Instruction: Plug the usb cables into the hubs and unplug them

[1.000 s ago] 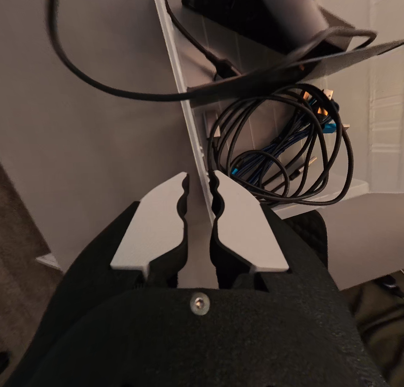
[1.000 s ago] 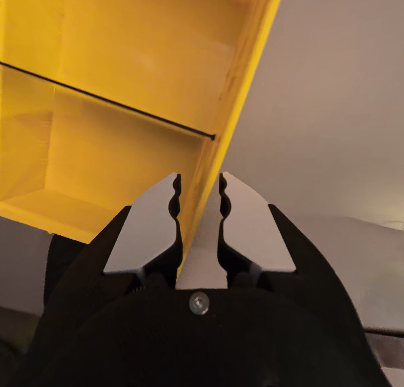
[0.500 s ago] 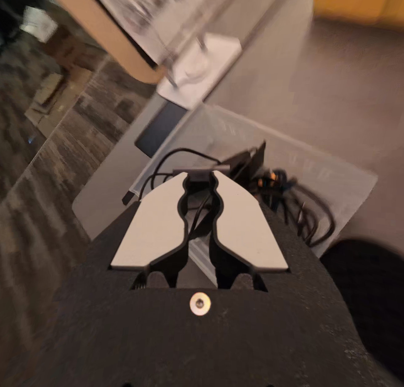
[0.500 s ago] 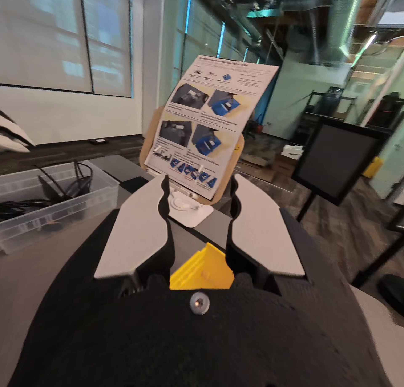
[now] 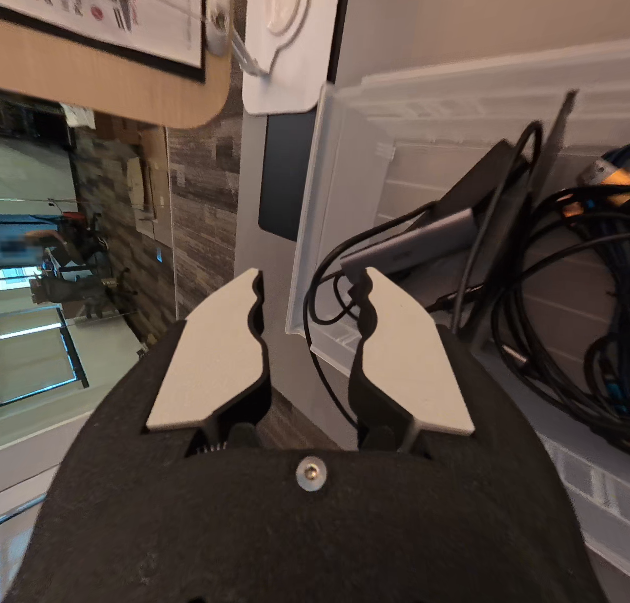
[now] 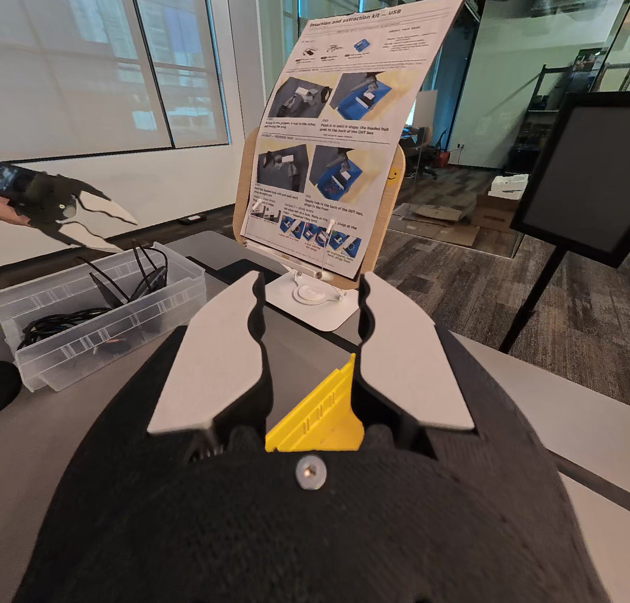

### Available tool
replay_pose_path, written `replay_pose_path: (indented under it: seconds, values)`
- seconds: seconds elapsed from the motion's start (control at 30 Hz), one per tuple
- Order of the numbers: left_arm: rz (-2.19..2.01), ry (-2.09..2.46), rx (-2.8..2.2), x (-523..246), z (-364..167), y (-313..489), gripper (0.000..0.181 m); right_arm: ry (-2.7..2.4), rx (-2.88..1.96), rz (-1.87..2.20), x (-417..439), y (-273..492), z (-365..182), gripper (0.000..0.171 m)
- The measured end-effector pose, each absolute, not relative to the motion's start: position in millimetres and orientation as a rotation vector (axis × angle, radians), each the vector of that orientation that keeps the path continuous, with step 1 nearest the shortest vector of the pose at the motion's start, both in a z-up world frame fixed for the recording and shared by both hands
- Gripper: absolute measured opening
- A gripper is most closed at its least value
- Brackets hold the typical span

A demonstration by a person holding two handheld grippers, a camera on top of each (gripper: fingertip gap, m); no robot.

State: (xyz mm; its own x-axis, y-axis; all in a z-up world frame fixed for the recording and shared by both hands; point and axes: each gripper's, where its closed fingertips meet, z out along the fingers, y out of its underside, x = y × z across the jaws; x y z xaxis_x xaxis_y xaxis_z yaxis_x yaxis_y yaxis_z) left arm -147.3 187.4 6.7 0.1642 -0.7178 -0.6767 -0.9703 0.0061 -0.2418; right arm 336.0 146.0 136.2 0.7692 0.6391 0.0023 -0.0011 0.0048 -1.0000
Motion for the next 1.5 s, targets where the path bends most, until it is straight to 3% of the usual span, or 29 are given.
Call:
replay_pose_path:
  seconds: [0.13, 0.17, 0.2, 0.23, 0.57, 0.83, 0.97, 1.13, 1.27, 1.4, 1.5]
  values:
    - [0.495, 1.654, -1.862, -163, -22, 206, 0.043, -0.531, -1.531, 0.550, 337, 155, 126, 0.053]
    - [0.479, 1.665, -1.874, -163, -27, 209, 0.033, -0.530, -1.547, 0.545, 337, 158, 122, 0.053]
    - [0.461, 1.687, -1.884, -163, -31, 209, 0.006, -0.530, -1.565, 0.537, 338, 160, 118, 0.053]
    - [0.462, 1.686, -1.879, -162, -29, 211, 0.000, -0.534, -1.585, 0.528, 338, 163, 113, 0.053]
    - [0.454, 1.615, -1.858, -166, 23, 204, 0.000, -0.554, -1.657, 0.485, 337, 175, 95, 0.053]
    - [0.174, 1.763, -2.210, -169, -23, 161, 0.019, -0.545, -1.674, 0.488, 339, 175, 90, 0.053]
    - [-0.079, 1.638, -2.221, -151, 18, 172, 0.023, -0.529, -1.684, 0.489, 343, 177, 87, 0.053]
    - [-0.354, 1.165, -2.440, -137, 60, 220, 0.022, -0.542, -1.714, 0.481, 340, 182, 79, 0.053]
    - [-0.362, 0.708, -2.719, -123, 19, 231, 0.024, -0.557, -1.742, 0.472, 339, 185, 71, 0.053]
    - [0.210, 0.642, -2.886, -160, -28, 224, 0.037, -0.572, -1.721, 0.518, 336, 180, 75, 0.053]
    - [0.108, 0.427, -3.033, -148, -45, 213, 0.046, -0.572, -1.696, 0.581, 334, 174, 82, 0.053]
